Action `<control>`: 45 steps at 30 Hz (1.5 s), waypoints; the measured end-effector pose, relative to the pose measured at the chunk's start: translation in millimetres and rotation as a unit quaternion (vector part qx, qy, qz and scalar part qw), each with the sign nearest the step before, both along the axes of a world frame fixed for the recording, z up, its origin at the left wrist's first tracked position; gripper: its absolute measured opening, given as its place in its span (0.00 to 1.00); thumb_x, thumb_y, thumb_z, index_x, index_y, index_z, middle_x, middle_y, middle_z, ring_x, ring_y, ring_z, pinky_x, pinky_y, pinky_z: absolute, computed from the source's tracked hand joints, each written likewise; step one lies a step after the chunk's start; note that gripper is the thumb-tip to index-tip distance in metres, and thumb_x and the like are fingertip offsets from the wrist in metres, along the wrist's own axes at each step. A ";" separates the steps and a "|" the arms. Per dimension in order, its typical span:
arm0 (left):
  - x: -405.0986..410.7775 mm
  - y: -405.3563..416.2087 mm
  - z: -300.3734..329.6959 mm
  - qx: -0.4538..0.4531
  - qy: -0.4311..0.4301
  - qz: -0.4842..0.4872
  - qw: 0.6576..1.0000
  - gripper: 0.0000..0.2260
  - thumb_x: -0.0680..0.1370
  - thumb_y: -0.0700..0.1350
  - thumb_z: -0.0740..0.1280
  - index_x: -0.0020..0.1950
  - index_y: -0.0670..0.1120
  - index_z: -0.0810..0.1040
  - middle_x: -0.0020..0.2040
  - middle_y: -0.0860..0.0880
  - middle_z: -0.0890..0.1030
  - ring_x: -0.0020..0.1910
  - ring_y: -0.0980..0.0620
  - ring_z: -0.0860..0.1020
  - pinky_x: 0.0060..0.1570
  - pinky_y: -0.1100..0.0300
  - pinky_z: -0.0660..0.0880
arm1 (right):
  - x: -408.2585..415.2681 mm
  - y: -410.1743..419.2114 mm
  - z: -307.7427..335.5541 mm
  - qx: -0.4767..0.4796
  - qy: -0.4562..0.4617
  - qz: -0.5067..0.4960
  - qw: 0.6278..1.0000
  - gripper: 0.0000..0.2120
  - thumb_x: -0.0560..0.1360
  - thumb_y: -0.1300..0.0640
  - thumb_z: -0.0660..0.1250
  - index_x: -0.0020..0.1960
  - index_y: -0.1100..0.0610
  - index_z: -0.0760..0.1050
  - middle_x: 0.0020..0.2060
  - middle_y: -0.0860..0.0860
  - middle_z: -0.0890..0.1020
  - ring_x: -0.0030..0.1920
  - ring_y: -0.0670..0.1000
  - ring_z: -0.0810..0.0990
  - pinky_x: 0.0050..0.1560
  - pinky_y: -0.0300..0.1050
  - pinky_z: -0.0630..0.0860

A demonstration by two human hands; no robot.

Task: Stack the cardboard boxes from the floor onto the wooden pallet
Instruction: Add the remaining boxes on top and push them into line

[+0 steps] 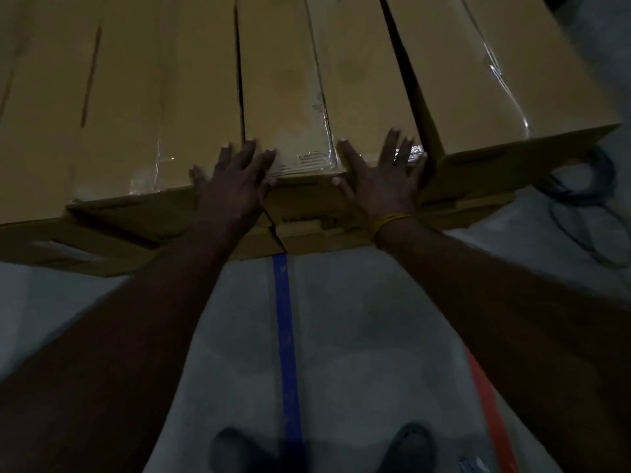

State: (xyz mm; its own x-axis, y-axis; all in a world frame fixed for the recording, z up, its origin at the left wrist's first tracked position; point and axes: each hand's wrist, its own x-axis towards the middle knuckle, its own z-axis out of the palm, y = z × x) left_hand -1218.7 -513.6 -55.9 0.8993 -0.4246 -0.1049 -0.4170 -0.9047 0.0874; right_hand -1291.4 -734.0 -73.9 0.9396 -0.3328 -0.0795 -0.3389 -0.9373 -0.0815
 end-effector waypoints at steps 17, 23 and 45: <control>-113.4 -20.6 -138.4 -0.022 0.043 0.021 0.999 0.37 0.81 0.60 0.60 0.82 0.54 0.41 0.81 0.47 0.35 0.81 0.41 0.43 0.75 0.35 0.52 | -97.0 4.9 -126.7 0.057 0.081 0.084 0.992 0.42 0.81 0.39 0.58 0.81 0.54 0.37 0.81 0.57 0.40 0.81 0.59 0.42 0.78 0.65 0.44; -109.1 -46.6 -208.8 0.006 0.097 0.082 0.992 0.40 0.80 0.67 0.54 0.81 0.49 0.37 0.80 0.49 0.33 0.81 0.44 0.44 0.75 0.39 0.55 | -75.0 -9.4 -186.3 0.083 0.123 0.102 0.984 0.44 0.80 0.34 0.55 0.80 0.53 0.30 0.79 0.55 0.33 0.80 0.57 0.35 0.77 0.62 0.39; -95.3 -62.1 -147.0 -0.036 -0.040 0.022 0.998 0.30 0.78 0.53 0.65 0.78 0.48 0.63 0.78 0.38 0.59 0.78 0.36 0.56 0.71 0.37 0.62 | -61.4 -33.1 -140.1 0.106 0.068 0.199 0.972 0.32 0.79 0.45 0.64 0.80 0.49 0.58 0.80 0.57 0.54 0.79 0.62 0.53 0.76 0.66 0.52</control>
State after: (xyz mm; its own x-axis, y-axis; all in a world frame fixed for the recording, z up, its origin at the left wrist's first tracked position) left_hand -1314.0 -575.8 -202.9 0.9219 -0.3874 -0.0023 -0.3843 -0.9152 0.1210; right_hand -1352.9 -767.1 -214.0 0.9666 0.0920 -0.2391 0.0255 -0.9631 -0.2678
